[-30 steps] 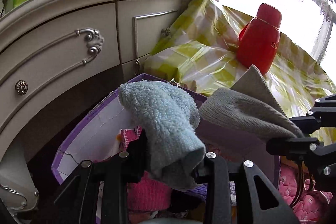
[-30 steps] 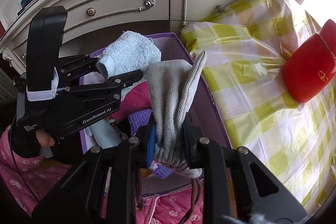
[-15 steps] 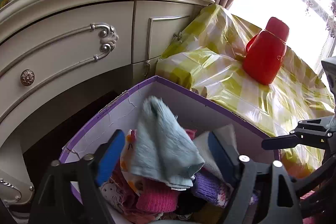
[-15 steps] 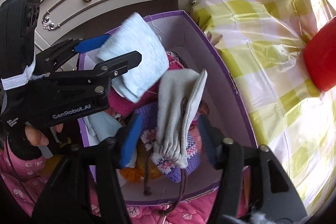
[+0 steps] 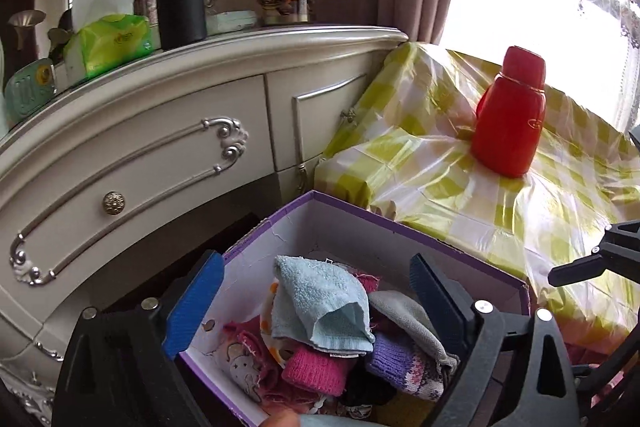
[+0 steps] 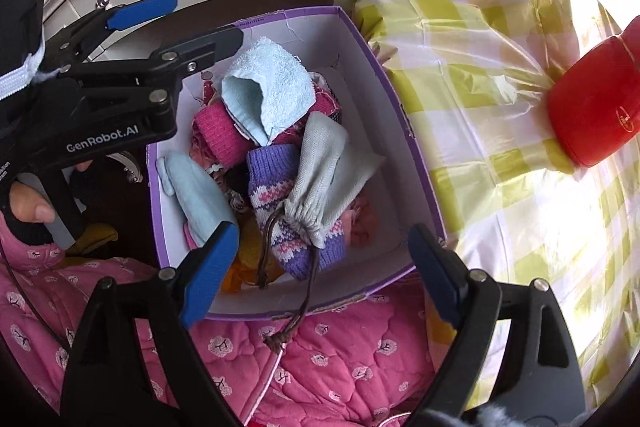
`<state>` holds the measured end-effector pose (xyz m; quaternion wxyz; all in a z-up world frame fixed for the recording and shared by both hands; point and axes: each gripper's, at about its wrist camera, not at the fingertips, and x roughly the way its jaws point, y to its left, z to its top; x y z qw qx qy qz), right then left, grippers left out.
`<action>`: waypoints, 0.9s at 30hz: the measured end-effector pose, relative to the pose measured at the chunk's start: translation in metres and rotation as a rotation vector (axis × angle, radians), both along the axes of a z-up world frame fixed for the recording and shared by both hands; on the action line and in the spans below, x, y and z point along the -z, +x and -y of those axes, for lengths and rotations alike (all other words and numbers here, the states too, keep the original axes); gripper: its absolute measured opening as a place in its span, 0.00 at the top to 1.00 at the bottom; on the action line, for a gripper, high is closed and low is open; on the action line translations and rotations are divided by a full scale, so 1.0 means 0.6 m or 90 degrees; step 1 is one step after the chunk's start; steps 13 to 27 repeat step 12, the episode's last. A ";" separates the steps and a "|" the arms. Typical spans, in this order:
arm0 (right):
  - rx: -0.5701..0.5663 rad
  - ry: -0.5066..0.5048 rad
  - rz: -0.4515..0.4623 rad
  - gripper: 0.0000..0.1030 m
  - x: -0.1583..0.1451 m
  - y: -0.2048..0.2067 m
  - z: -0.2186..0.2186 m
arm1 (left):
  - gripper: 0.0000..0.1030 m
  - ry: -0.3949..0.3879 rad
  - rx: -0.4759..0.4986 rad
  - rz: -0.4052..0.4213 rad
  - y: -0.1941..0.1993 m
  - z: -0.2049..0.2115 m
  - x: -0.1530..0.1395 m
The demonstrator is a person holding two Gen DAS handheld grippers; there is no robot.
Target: Organize soft objects
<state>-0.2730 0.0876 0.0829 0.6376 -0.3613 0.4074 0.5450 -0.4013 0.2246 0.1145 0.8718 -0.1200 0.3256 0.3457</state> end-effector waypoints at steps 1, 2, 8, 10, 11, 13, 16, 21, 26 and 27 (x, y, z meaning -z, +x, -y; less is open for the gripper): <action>0.002 0.008 0.005 0.14 -0.005 0.000 0.004 | 0.00 -0.007 -0.007 0.009 -0.003 -0.001 -0.003; 0.004 0.014 0.008 0.14 -0.009 0.000 0.006 | 0.00 -0.016 -0.014 0.015 -0.005 -0.004 -0.003; 0.010 0.021 0.031 0.14 -0.013 -0.007 0.013 | 0.00 -0.099 -0.027 -0.020 0.004 -0.022 0.030; 0.010 0.014 0.026 0.14 -0.006 -0.008 0.011 | 0.00 -0.102 -0.024 -0.037 0.008 -0.017 0.042; 0.010 0.012 0.026 0.14 -0.003 -0.008 0.011 | 0.00 -0.106 -0.025 -0.040 0.008 -0.015 0.047; 0.010 0.011 0.026 0.14 -0.001 -0.009 0.010 | 0.00 -0.112 -0.025 -0.044 0.009 -0.015 0.051; 0.010 0.011 0.026 0.14 -0.001 -0.009 0.010 | 0.00 -0.112 -0.025 -0.044 0.009 -0.015 0.051; 0.010 0.011 0.026 0.14 -0.001 -0.009 0.010 | 0.00 -0.112 -0.025 -0.044 0.009 -0.015 0.051; 0.010 0.011 0.026 0.14 -0.001 -0.009 0.010 | 0.00 -0.112 -0.025 -0.044 0.009 -0.015 0.051; 0.010 0.011 0.026 0.14 -0.001 -0.009 0.010 | 0.00 -0.112 -0.025 -0.044 0.009 -0.015 0.051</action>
